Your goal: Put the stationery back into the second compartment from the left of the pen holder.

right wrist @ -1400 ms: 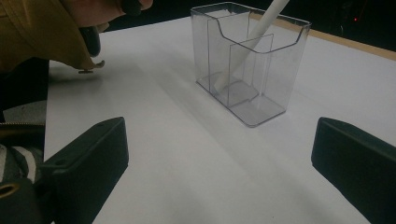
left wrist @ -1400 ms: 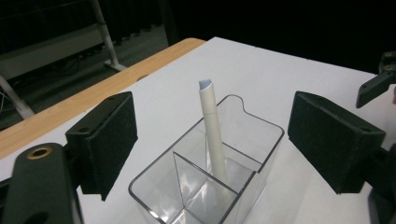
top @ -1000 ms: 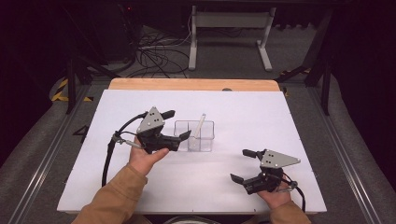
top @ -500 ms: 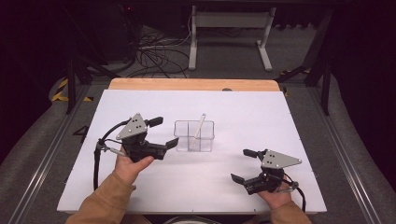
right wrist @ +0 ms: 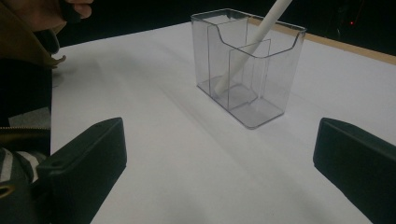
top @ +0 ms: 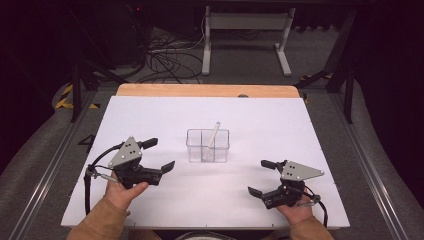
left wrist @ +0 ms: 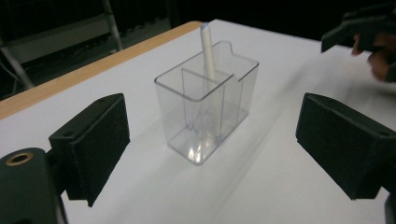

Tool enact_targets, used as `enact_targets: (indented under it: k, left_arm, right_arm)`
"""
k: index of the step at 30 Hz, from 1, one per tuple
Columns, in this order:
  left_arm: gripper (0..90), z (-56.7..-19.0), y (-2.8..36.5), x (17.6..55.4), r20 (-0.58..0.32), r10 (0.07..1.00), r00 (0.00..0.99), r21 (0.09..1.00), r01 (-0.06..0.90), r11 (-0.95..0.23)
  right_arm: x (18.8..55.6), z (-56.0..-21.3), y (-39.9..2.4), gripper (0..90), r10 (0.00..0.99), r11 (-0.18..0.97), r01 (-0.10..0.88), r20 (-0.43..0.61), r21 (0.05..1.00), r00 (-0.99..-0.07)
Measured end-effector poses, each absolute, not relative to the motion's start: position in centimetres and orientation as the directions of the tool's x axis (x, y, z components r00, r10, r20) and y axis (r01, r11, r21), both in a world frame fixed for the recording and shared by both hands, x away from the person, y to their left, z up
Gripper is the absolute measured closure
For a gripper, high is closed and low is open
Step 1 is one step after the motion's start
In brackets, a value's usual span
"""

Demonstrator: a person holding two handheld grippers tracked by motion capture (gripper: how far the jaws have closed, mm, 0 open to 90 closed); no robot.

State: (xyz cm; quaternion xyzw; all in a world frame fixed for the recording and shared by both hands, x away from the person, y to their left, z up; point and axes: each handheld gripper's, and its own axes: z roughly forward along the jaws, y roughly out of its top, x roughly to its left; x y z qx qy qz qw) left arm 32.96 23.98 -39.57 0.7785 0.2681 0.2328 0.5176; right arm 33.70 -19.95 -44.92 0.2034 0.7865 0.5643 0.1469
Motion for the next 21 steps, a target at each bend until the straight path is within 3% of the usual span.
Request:
enact_targets:
  k: [3, 11, 21]
  left_arm:
    - [10.6, -40.1, 24.3, 32.6, 0.090, 0.660, 0.746, 0.921, 0.190, -0.339]
    - [10.8, -42.3, 25.9, 32.6, -0.023, 0.657, 0.753, 0.905, 0.296, -0.307]
    - [10.3, -44.1, 28.1, 31.9, -0.023, 0.667, 0.745, 0.921, 0.275, -0.275]
  right_arm:
    - [33.7, -44.9, -20.0, 2.9, 0.487, 0.281, 0.153, -0.004, 0.948, -0.873]
    - [33.7, -44.8, -20.1, 2.4, 0.483, 0.269, 0.161, 0.012, 0.949, -0.876]
    - [33.7, -44.9, -20.0, 2.4, 0.483, 0.272, 0.165, 0.014, 0.948, -0.876]
